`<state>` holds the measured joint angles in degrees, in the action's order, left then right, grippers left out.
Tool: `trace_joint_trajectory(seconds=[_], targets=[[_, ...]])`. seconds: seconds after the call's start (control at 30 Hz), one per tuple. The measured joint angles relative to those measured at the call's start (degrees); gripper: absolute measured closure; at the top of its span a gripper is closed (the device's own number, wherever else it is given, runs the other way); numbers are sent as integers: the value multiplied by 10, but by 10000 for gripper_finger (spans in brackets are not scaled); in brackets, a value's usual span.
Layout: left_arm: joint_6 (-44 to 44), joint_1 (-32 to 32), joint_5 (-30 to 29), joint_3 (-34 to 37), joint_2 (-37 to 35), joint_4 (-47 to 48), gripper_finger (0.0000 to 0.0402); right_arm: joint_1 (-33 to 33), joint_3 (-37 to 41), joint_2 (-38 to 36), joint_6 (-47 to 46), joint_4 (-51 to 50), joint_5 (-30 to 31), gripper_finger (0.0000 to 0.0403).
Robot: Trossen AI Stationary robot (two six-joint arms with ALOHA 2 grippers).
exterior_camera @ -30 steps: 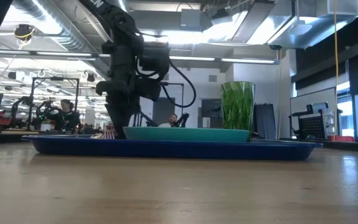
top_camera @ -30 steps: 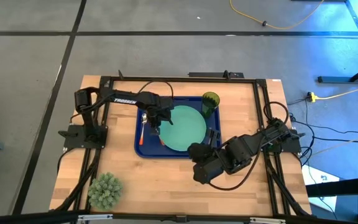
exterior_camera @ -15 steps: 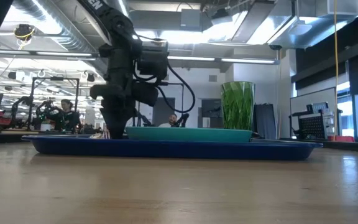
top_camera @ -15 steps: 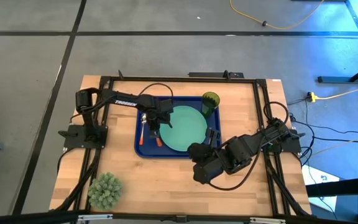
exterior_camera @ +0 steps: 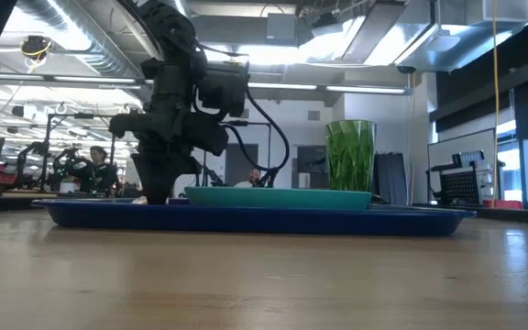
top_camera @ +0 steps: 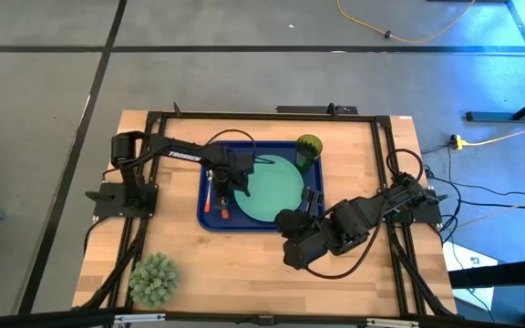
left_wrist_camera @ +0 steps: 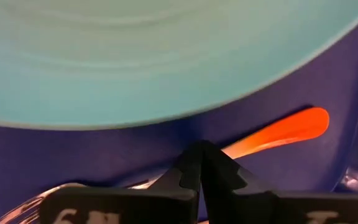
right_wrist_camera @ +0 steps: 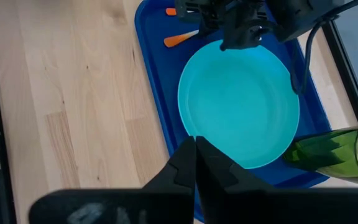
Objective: Pick and place plate/cup/fork/spoon on tray
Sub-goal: Put the orange fork on the blue serving tray to the left side of the green plate
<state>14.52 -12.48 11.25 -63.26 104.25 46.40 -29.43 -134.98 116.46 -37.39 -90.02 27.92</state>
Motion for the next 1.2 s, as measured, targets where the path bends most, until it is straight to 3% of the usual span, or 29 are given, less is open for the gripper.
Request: trace_joint_trajectory(seconds=[0.23,0.6,0.97,1.2], targets=[[-8,4,-9,0,0,7,402,0,0,0,0,0,0,398],[-82,-16,-76,-1,-68,78,402,0,0,0,2,1,-1,398],[-100,-27,-74,82,-68,21,401,0,0,0,4,2,0,398],[-105,-27,-77,92,-68,-31,401,4,0,0,13,2,0,398]])
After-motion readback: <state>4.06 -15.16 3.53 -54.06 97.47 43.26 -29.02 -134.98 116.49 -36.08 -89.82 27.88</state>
